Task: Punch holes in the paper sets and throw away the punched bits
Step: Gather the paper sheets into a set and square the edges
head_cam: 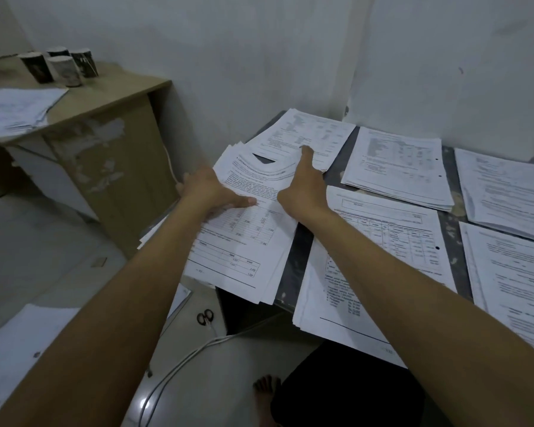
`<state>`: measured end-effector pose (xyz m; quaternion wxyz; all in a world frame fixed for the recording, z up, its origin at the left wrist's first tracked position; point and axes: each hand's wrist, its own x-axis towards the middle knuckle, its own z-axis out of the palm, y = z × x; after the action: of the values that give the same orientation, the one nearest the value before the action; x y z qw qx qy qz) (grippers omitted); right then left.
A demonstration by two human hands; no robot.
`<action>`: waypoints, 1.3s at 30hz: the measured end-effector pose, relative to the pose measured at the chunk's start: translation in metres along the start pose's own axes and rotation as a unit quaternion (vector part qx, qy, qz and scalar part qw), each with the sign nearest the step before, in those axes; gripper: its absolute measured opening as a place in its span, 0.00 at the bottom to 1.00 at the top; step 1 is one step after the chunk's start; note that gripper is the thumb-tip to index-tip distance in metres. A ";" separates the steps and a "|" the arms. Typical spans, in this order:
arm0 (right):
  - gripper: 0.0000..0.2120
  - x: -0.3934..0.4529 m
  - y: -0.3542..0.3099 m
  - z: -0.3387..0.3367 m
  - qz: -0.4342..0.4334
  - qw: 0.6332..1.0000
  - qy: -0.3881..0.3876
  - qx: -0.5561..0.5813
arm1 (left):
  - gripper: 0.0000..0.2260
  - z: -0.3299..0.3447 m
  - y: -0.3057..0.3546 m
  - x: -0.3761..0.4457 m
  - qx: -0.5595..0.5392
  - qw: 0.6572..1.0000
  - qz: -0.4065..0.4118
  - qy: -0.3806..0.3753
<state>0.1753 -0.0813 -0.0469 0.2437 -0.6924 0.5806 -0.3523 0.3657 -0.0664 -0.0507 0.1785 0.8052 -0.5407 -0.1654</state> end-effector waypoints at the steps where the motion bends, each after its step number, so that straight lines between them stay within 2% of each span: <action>1: 0.45 -0.001 -0.001 0.003 0.009 0.999 0.015 0.029 | 0.50 0.003 -0.002 -0.003 -0.020 1.000 -0.004 0.021; 4: 0.44 -0.004 -0.002 0.011 0.064 0.989 0.052 0.123 | 0.51 0.015 -0.009 -0.009 -0.072 0.994 -0.002 0.081; 6: 0.33 -0.007 -0.001 0.011 0.086 0.984 0.049 0.146 | 0.50 0.020 -0.012 -0.009 -0.082 0.991 0.010 0.107; 8: 0.18 -0.010 0.001 0.010 0.075 0.987 0.034 0.138 | 0.49 0.023 -0.013 -0.008 -0.088 0.988 0.018 0.123; 9: 0.14 -0.013 0.001 0.009 0.062 0.989 0.027 0.134 | 0.48 0.024 -0.014 -0.009 -0.091 0.987 0.022 0.130; 14: 0.03 -0.022 -0.001 0.004 0.007 0.999 -0.006 0.051 | 0.46 0.026 -0.014 -0.011 -0.089 0.985 0.041 0.142; 16: 0.06 -0.024 -0.003 0.003 -0.002 1.000 -0.022 -0.020 | 0.42 0.025 -0.014 -0.012 -0.093 0.983 0.047 0.153; 19: 0.08 -0.023 -0.003 -0.001 0.005 0.982 -0.057 -0.181 | 0.38 0.024 -0.014 -0.015 -0.105 0.979 0.057 0.166; 23: 0.12 -0.023 -0.002 -0.004 -0.021 0.987 -0.078 -0.137 | 0.33 0.024 -0.014 -0.016 -0.131 0.976 0.058 0.166; 27: 0.05 -0.030 -0.004 0.002 -0.029 0.997 -0.045 -0.048 | 0.23 0.023 -0.016 -0.018 -0.189 0.968 0.042 0.159; 29: 0.06 -0.030 -0.004 0.004 -0.020 0.998 -0.039 -0.046 | 0.20 0.022 -0.015 -0.021 -0.184 0.969 0.040 0.158; 31: 0.04 -0.026 -0.004 0.002 -0.003 0.994 -0.058 -0.088 | 0.20 0.021 -0.013 -0.023 -0.178 0.971 0.039 0.157; 32: 0.08 -0.021 -0.002 0.000 0.005 0.989 -0.070 -0.126 | 0.20 0.021 -0.013 -0.023 -0.179 0.971 0.039 0.156; 33: 0.17 -0.015 0.001 -0.001 0.021 0.984 -0.083 -0.156 | 0.21 0.021 -0.013 -0.023 -0.182 0.970 0.040 0.155; 36: 0.38 0.002 0.007 -0.007 0.049 0.976 -0.114 -0.179 | 0.20 0.019 -0.012 -0.023 -0.188 0.969 0.035 0.156; 39: 0.43 0.011 0.009 -0.008 0.039 0.974 -0.142 -0.174 | 0.12 0.018 -0.011 -0.023 -0.209 0.964 0.028 0.162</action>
<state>0.1641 -0.0934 -0.0464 0.2129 -0.7437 0.6193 -0.1344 0.3580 -0.0433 -0.0703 0.4328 0.7506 -0.4803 -0.1367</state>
